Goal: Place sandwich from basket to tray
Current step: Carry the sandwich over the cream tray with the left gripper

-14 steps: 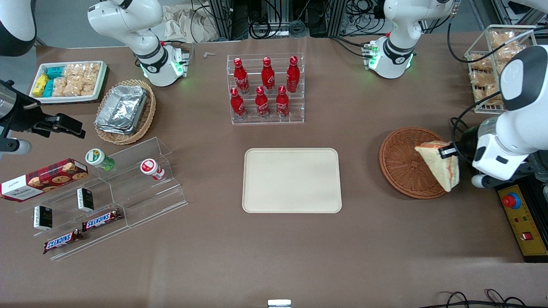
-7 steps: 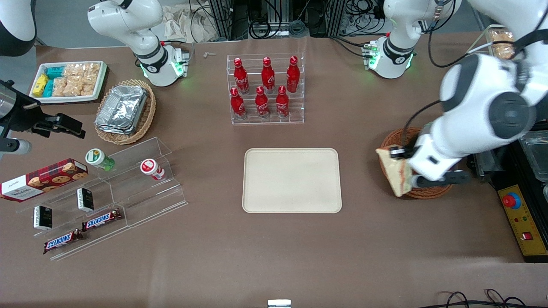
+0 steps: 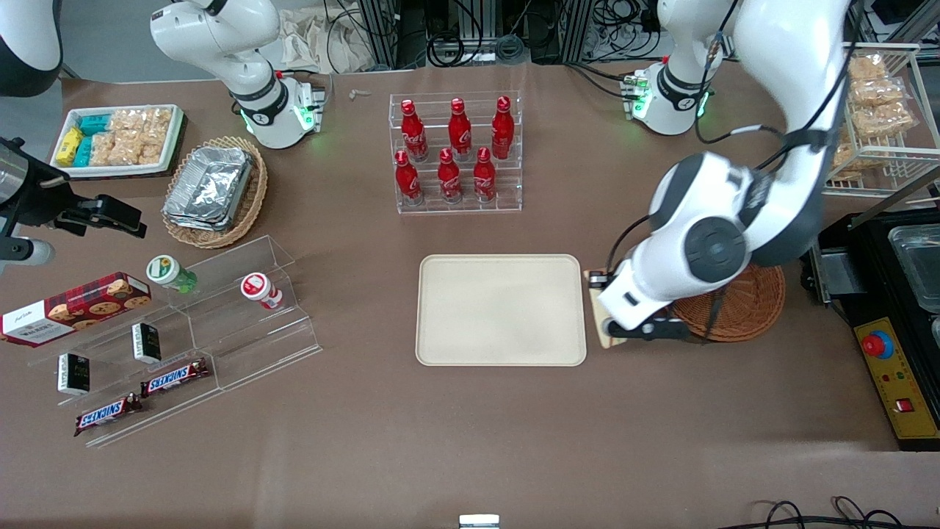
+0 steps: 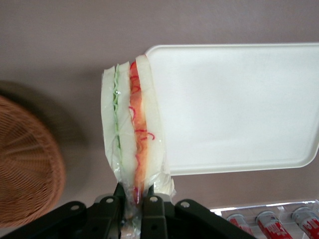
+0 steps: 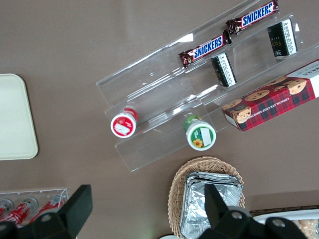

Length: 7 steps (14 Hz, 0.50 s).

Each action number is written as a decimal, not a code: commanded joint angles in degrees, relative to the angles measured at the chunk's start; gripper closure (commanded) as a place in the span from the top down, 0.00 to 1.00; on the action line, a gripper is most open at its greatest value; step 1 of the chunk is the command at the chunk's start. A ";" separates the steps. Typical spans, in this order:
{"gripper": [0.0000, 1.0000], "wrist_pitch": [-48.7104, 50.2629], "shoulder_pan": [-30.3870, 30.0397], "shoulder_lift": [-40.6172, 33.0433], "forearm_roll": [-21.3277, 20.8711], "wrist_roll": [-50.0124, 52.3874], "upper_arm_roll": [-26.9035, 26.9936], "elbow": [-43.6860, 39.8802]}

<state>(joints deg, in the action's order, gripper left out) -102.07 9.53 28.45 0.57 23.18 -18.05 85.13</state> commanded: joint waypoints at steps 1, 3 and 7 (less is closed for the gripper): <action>0.07 -1.89 2.06 4.24 -0.31 -0.15 -0.14 -2.08; 0.06 -4.44 3.91 5.99 -0.74 0.28 -0.14 -1.29; 0.05 -7.00 5.24 10.21 -1.36 -0.24 0.04 -0.93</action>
<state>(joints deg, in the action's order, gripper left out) -108.52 14.61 36.75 0.08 23.14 -18.20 85.18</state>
